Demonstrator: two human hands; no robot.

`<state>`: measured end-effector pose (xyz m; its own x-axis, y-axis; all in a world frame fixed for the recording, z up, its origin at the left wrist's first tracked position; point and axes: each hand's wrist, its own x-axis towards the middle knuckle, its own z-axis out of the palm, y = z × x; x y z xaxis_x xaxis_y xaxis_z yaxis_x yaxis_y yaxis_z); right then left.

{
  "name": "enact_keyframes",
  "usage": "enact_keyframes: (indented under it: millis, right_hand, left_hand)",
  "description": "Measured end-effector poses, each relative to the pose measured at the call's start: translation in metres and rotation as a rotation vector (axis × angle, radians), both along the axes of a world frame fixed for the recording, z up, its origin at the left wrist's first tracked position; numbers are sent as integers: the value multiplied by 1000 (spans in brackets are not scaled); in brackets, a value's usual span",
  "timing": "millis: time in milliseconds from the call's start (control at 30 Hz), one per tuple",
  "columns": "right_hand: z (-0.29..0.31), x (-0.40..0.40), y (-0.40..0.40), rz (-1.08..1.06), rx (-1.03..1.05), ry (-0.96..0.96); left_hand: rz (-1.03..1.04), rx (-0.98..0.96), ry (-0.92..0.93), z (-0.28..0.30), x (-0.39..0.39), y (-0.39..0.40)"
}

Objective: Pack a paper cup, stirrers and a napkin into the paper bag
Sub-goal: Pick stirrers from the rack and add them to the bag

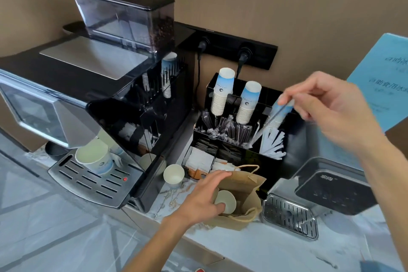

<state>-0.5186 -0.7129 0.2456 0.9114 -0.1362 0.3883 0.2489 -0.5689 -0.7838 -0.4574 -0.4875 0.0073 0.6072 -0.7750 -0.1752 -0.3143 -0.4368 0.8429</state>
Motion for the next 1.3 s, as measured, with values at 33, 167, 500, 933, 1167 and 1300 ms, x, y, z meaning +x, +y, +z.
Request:
enact_keyframes:
  millis: [33, 167, 500, 933, 1167, 1300]
  right_hand:
    - [2, -8, 1, -4, -11, 13]
    - [-6, -29, 17, 53, -91, 109]
    - [-39, -37, 43, 132, -203, 8]
    - [-113, 24, 52, 474, -555, 813]
    - [-181, 59, 61, 598, -609, 1206]
    - [-206, 61, 67, 587, -634, 1340]
  left_hand:
    - [-1, 0, 4, -1, 0, 0]
    - [-4, -7, 17, -1, -1, -1]
    - [43, -6, 33, 1, 0, 1]
    - [27, -17, 2, 1, -1, -6]
    - [72, -48, 51, 1, -4, -6]
    - [52, -27, 34, -2, -2, -6]
